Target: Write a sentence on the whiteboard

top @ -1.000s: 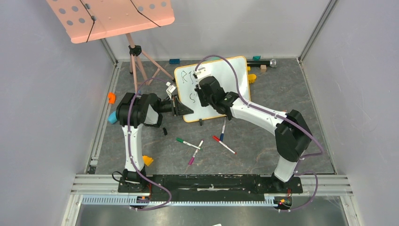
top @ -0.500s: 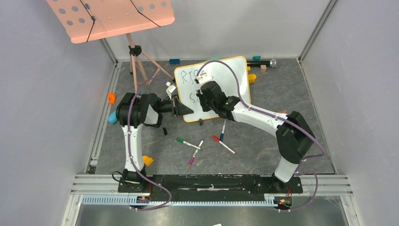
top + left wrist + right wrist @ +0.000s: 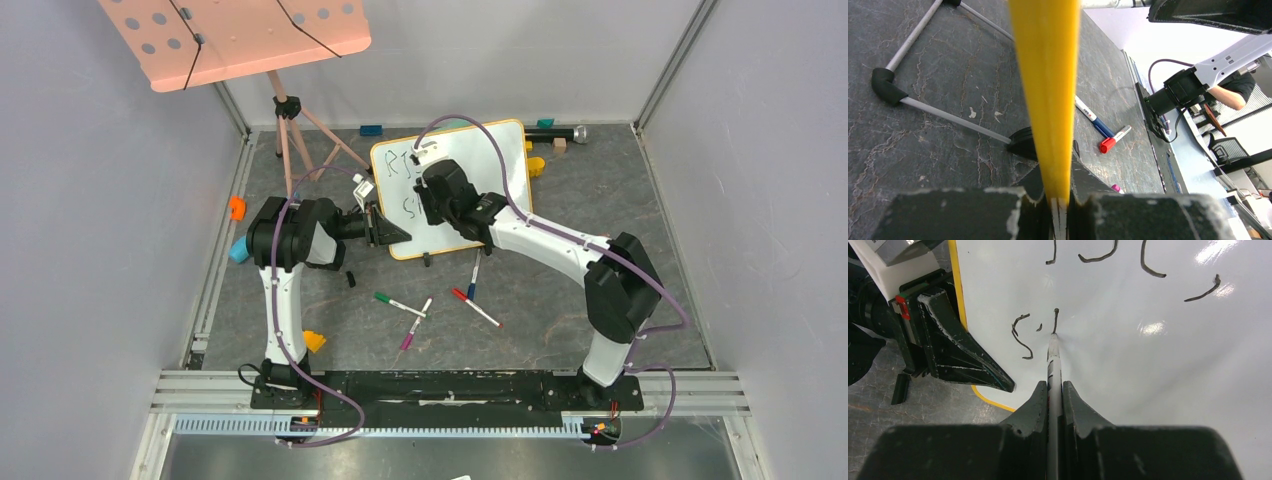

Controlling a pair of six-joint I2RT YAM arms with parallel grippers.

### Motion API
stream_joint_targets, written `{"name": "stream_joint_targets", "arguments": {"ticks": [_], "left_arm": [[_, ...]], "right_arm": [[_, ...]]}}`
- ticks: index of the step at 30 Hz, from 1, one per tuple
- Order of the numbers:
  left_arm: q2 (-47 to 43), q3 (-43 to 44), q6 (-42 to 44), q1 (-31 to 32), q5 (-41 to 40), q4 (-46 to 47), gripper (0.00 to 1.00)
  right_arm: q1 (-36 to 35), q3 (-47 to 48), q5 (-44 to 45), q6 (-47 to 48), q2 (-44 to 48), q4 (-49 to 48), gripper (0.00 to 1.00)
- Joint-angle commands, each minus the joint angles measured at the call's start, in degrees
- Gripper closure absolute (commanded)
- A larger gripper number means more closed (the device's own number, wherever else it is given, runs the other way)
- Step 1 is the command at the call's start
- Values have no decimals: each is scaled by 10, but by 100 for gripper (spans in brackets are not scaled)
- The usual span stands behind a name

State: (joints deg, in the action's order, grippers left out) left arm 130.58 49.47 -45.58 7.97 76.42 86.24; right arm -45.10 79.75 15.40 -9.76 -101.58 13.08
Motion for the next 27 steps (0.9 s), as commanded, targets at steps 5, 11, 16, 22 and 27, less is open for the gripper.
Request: {"name": "stream_joint_targets", "arguments": {"ticks": [5,11,16,22,27], "left_arm": [[18,-14,38,11,56,30,98],[18,-14,38,10,56,30,98],[18,-14,38,10,56,30,98],[18,-14,38,11,56,30,98],[18,-14,38,10,56,29,98]], "right_arm": [[8,36,34,11,-13,11,100],[12,25,43,11,-2,19,100],[12,10,46,11,6,18,100],[12,-5,51,11,10,18,100],[13,-10,51,11,12,18,100]]}}
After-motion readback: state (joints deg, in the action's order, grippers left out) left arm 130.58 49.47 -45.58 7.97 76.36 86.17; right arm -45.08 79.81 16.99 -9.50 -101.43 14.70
